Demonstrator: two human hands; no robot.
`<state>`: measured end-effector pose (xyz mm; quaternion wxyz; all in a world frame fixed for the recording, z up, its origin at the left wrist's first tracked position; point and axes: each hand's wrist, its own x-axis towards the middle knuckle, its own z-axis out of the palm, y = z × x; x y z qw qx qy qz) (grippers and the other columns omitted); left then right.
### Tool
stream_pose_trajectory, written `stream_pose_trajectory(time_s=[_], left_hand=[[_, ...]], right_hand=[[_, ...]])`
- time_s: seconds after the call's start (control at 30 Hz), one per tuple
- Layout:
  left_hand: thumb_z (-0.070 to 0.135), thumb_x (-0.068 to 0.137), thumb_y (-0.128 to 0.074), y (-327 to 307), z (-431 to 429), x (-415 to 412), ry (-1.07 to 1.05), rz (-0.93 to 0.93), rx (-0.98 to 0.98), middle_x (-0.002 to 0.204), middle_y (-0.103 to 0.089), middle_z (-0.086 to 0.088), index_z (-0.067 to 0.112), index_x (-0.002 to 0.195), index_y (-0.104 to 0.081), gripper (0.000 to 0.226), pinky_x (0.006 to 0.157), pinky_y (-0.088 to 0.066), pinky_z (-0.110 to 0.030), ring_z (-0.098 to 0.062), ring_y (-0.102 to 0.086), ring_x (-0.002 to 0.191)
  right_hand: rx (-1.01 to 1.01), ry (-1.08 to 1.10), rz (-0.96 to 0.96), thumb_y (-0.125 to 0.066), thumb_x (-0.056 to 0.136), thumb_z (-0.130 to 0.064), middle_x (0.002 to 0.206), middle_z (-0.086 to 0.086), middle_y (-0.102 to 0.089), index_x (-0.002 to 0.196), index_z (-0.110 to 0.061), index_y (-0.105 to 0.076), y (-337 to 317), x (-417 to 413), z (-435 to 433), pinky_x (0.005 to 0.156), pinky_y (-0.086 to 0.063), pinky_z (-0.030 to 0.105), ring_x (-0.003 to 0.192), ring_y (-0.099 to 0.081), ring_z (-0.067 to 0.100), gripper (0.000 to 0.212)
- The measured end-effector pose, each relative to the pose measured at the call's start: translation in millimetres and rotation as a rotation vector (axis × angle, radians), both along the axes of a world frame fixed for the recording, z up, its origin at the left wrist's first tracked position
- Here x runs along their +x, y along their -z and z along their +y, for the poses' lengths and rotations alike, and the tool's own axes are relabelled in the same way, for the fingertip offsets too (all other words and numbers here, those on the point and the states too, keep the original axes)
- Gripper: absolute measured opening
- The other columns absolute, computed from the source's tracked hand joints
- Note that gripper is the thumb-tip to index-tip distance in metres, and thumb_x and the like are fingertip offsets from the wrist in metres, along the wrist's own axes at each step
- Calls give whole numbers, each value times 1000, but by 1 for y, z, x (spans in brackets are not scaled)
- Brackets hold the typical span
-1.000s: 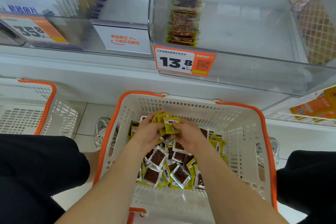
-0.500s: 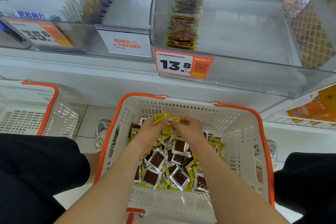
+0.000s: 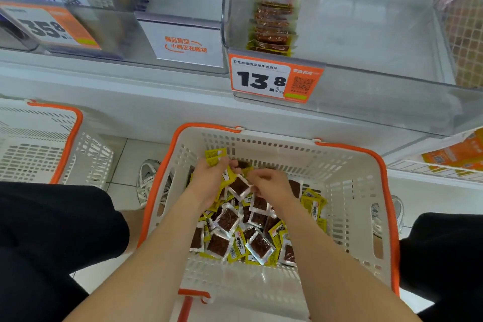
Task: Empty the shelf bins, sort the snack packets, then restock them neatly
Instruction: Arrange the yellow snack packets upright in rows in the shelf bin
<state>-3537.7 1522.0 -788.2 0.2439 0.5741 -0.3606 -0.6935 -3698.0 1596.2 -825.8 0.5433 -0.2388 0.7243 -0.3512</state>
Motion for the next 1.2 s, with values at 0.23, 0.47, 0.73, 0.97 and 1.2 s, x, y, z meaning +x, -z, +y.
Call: stream_pose_trajectory(time_s=[0.23, 0.47, 0.73, 0.97, 1.2], left_hand=[[-2, 95, -54, 10, -3, 11, -42, 10, 131, 98, -67, -7, 26, 127, -64, 43, 76, -54, -45, -23, -60, 76], [-2, 98, -61, 22, -5, 11, -74, 163, 164, 116, -64, -20, 37, 137, -57, 55, 83, -44, -48, -30, -54, 87], [50, 99, -67, 18, 3, 13, -120, 41, 225, 94, -64, -6, 24, 123, -69, 35, 90, -61, -49, -24, -62, 82], [54, 95, -49, -15, -2, 11, 1, 19, 365, 95, -70, -14, 18, 97, -77, 45, 79, -58, -43, -27, -66, 78], [64, 101, -50, -87, 17, 5, 325, 212, 368, 124, -74, -17, 21, 130, -68, 56, 92, -60, -46, -38, -72, 113]], right_hand=[[-28, -410, 737, -59, 103, -33, 135, 8, -60, 138, -16, -58, 37, 17, 0, 102, -48, 42, 127, -54, 30, 39], [67, -625, 892, -70, 96, -41, 153, 4, -48, 157, -31, -36, 46, 18, -14, 117, -29, 53, 141, -39, 35, 70], [-61, -377, 442, -72, 95, -15, 141, 8, -60, 137, -16, -65, 33, 7, -6, 106, -43, 35, 131, -55, 28, 42], [-133, -14, -74, -58, 99, 5, 114, 7, -76, 124, -22, -66, -46, -3, -7, 78, -64, 46, 86, -76, 34, 37], [-324, -309, 186, -60, 99, 2, 106, -11, -74, 114, -37, -73, -120, -6, -5, 73, -65, 37, 84, -76, 12, 44]])
